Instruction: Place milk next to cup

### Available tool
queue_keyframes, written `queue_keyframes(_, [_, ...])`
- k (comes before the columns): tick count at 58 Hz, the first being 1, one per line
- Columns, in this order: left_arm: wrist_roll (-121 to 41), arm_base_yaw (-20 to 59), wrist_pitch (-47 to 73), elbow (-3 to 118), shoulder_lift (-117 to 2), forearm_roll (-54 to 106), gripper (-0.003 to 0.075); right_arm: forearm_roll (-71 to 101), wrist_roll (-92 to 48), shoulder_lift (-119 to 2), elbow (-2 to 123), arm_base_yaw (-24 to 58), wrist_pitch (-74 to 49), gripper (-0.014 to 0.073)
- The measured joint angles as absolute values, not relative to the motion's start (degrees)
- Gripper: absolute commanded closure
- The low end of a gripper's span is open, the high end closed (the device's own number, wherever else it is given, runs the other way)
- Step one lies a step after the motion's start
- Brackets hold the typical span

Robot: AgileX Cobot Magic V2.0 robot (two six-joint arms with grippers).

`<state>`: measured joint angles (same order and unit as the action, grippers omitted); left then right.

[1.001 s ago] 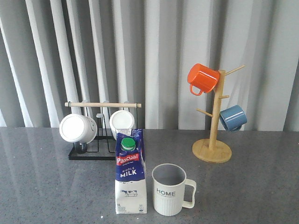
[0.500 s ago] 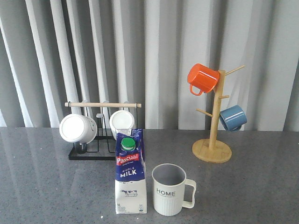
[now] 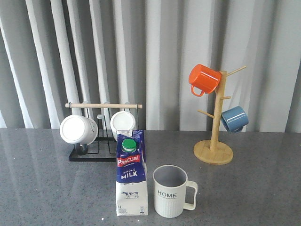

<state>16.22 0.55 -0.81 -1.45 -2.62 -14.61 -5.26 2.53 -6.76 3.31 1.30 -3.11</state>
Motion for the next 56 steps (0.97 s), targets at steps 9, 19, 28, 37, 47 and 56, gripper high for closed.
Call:
queue_keyframes(9, [16.22,0.55,-0.75,-1.45,-2.62,-14.61,0.0728,-4.36,2.53,0.0,-1.41,1.3,-2.67,0.0604])
queue_keyframes(19, [16.22,0.55,-0.76,-1.45,-2.62,-14.61,0.0728,-3.94,2.53,0.57,-1.46,1.3,-2.53,0.0604])
queue_keyframes(28, [16.22,0.55,-0.76,-1.45,-2.62,-14.61,0.0728,-3.41,2.53,0.57,-1.46,1.3,-2.46,0.0604])
queue_keyframes(37, [16.22,0.55,-0.76,-1.45,-2.62,-14.61,0.0728,-3.27,2.53,0.57,-1.46,1.3,-2.46,0.0604])
queue_keyframes(47, [16.22,0.55,-0.76,-1.45,-2.62,-14.61,0.0728,-3.22,2.53,0.57,-1.46,1.3,-2.46,0.0604])
queue_keyframes(56, [16.22,0.55,-0.76,-1.45,-2.62,-14.61,0.0728,-3.22,2.53,0.57,-1.46,1.3,-2.46,0.0604])
